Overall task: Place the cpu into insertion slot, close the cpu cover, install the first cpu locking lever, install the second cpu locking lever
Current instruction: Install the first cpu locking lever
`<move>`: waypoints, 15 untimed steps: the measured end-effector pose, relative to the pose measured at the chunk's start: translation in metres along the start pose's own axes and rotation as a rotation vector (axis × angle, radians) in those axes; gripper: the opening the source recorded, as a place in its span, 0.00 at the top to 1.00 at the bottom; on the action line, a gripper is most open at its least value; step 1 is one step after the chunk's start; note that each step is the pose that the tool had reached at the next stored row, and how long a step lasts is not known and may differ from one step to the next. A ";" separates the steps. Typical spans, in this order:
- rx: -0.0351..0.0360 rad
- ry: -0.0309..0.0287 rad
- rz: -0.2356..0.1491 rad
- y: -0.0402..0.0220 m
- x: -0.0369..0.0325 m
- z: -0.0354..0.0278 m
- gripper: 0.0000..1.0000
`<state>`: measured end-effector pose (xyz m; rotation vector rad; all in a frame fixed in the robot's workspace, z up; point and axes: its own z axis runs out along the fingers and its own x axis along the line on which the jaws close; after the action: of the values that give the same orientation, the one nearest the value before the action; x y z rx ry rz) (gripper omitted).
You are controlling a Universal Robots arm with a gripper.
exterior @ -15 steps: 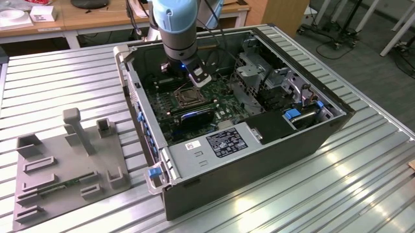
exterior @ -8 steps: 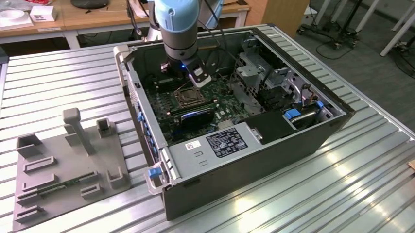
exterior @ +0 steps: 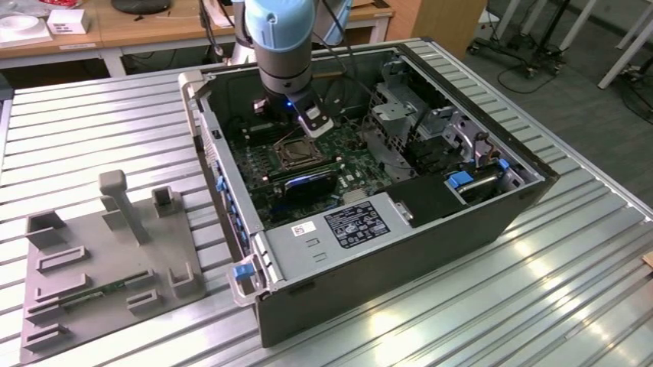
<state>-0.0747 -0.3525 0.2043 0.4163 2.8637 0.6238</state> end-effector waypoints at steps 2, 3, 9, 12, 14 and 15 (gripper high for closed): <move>0.0001 0.0004 0.000 0.0002 -0.0012 0.0003 0.89; 0.0002 0.0005 0.000 0.0004 -0.0016 0.0005 0.89; 0.0003 0.0006 0.000 0.0006 -0.0033 0.0012 0.89; 0.0002 0.0005 0.000 0.0007 -0.0037 0.0015 0.89; 0.0002 0.0005 0.000 0.0009 -0.0038 0.0018 0.89; 0.0001 0.0005 0.000 0.0010 -0.0038 0.0019 0.89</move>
<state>-0.0705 -0.3521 0.2035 0.4166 2.8642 0.6238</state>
